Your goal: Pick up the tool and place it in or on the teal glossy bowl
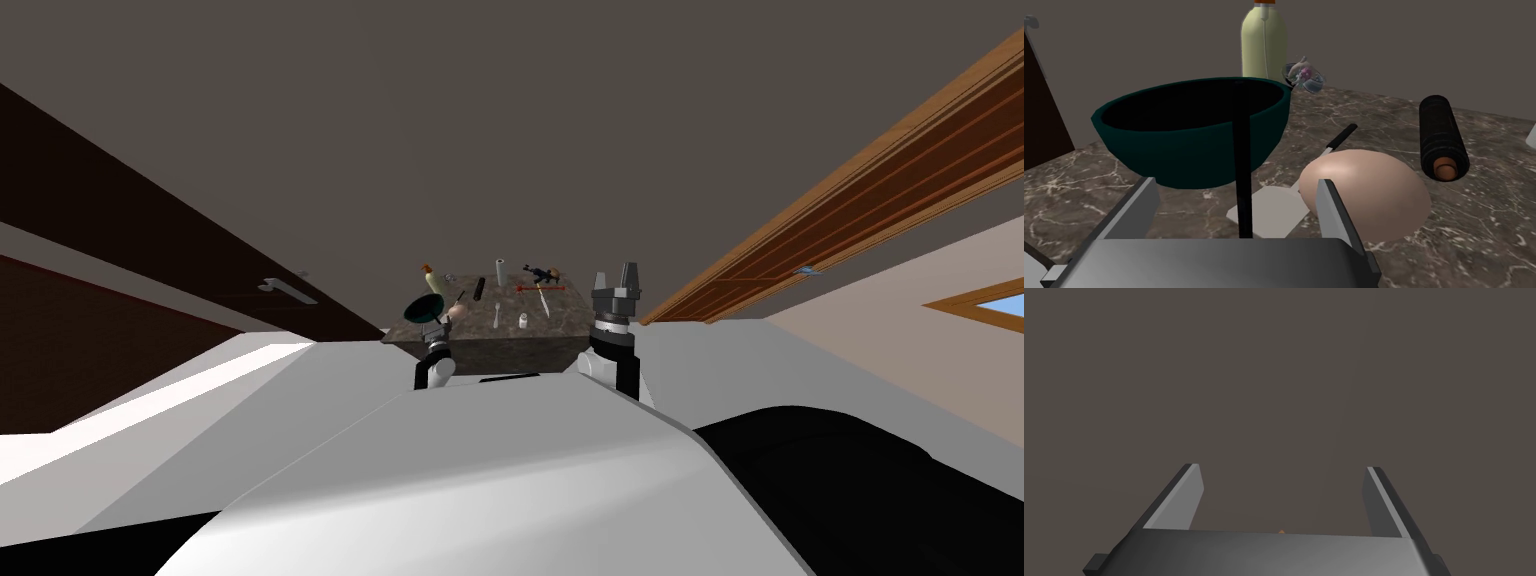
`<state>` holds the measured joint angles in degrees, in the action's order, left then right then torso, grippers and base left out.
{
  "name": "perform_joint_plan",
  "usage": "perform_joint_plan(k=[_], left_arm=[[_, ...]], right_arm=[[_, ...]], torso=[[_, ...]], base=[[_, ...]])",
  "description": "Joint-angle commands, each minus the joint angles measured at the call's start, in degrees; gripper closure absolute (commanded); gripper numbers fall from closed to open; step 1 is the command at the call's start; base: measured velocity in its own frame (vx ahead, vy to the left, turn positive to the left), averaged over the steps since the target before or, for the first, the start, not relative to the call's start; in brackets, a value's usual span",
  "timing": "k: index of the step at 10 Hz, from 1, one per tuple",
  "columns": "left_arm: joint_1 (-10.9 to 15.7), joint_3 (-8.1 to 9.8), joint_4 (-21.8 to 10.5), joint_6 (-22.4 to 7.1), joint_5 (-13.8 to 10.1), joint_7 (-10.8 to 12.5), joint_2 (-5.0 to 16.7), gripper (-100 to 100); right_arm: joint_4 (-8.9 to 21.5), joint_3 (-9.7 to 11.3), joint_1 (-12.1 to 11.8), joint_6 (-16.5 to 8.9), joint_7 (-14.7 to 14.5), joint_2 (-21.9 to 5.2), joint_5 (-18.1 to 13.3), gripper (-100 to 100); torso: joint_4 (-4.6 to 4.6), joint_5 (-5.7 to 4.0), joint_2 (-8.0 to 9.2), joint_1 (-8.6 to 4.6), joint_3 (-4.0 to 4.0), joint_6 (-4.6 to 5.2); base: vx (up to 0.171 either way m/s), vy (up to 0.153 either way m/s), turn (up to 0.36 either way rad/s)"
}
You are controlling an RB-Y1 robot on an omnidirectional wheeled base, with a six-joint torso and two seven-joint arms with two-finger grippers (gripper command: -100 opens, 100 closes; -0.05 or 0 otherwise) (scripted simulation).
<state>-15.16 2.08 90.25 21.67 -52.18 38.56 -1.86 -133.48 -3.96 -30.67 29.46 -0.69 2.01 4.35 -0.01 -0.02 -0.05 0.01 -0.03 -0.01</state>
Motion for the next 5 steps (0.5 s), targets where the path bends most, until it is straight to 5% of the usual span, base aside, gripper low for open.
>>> perform_joint_plan(k=[1, 2, 3, 5], left_arm=[[0.0, 0.0, 0.0, 0.0, 0.0, 0.0, 0.0, -100], [-0.02, 0.02, 0.04, -0.07, -0.04, 0.02, -0.11, 0], [1.86, 1.39, -0.82, -1.33, -0.58, -0.48, 0.14, -100], [1.7, 1.26, -0.81, -1.15, -0.56, -0.27, 0.3, -100]], right_arm=[[0.0, 0.0, 0.0, 0.0, 0.0, 0.0, 0.0, 0], [0.0, 0.0, 0.0, 0.0, 0.0, 0.0, 0.0, 0], [0.0, 0.0, 0.0, 0.0, 0.0, 0.0, 0.0, 0], [0.0, 0.0, 0.0, 0.0, 0.0, 0.0, 0.0, 0]], torso=[[0.0, 0.0, 0.0, 0.0, 0.0, 0.0], [0.01, 0.0, 0.03, 0.0, 0.02, 0.0], [0.01, 0.0, 0.06, 0.0, 0.03, 0.0], [-0.01, 0.0, -0.09, 0.01, -0.05, 0.0]], base=[[0.005, 0.001, 0.0], [0.0, 0.0, 0.0], [0.026, 0.003, 0.029], [0.034, -0.001, 0.011]])
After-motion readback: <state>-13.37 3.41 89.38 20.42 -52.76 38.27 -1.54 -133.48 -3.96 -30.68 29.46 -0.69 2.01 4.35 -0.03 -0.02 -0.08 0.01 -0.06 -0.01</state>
